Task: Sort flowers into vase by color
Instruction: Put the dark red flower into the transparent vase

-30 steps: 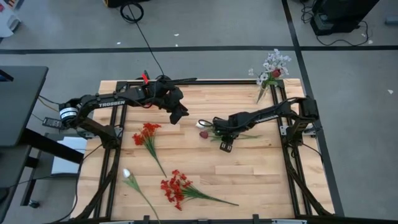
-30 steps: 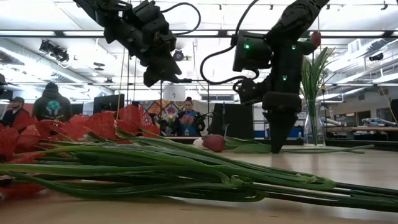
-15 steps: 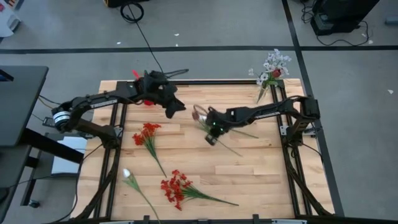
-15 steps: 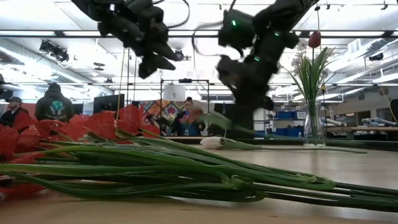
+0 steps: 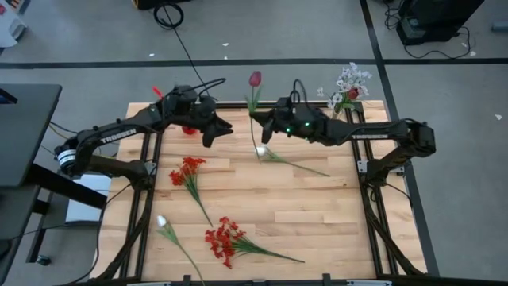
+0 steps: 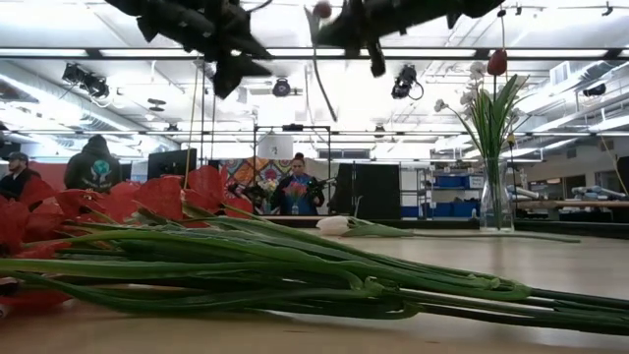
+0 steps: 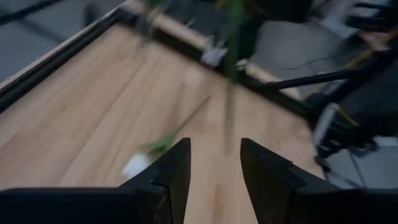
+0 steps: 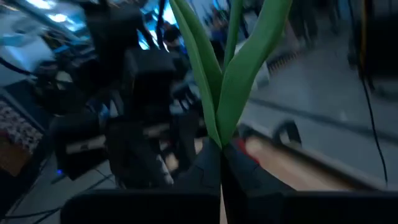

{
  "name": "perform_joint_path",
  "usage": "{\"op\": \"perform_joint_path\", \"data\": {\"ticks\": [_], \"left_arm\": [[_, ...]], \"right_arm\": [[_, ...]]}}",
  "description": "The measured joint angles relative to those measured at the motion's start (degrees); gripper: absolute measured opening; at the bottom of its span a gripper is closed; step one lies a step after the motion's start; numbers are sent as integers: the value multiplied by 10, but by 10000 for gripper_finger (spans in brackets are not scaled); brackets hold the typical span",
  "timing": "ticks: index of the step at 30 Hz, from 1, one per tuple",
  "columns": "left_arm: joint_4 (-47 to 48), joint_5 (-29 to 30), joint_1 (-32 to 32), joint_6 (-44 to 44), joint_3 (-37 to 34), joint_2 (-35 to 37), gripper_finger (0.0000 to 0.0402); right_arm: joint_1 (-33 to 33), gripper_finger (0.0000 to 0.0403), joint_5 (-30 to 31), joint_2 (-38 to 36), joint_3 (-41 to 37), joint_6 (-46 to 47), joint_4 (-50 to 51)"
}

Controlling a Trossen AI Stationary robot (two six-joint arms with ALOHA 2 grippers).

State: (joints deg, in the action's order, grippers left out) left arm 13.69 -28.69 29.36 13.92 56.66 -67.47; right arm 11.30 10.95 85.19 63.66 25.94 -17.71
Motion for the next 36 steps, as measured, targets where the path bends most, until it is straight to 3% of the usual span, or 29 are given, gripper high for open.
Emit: {"op": "perform_joint_path", "data": {"ticks": [10, 15, 27, 30, 34, 36], "left_arm": [[-222, 17, -70, -14, 0, -20, 144], [-243, 65, -75, -28, 0, -29, 144], [-270, 76, -73, -26, 0, -56, 139], [-269, 76, -73, -27, 0, -56, 105], [-263, 73, -73, -30, 0, -56, 21], [-257, 62, -70, -30, 0, -56, 12]], "right_arm": [[0, 3, -23, 1, 0, -91, -71], [0, 3, -35, 0, 0, -100, -91], [0, 3, -69, 0, 0, -107, -101], [0, 6, -77, 0, 0, -107, -102], [0, 34, -86, 0, 0, -89, -90], [3, 58, -90, 0, 0, -68, -75]]}}
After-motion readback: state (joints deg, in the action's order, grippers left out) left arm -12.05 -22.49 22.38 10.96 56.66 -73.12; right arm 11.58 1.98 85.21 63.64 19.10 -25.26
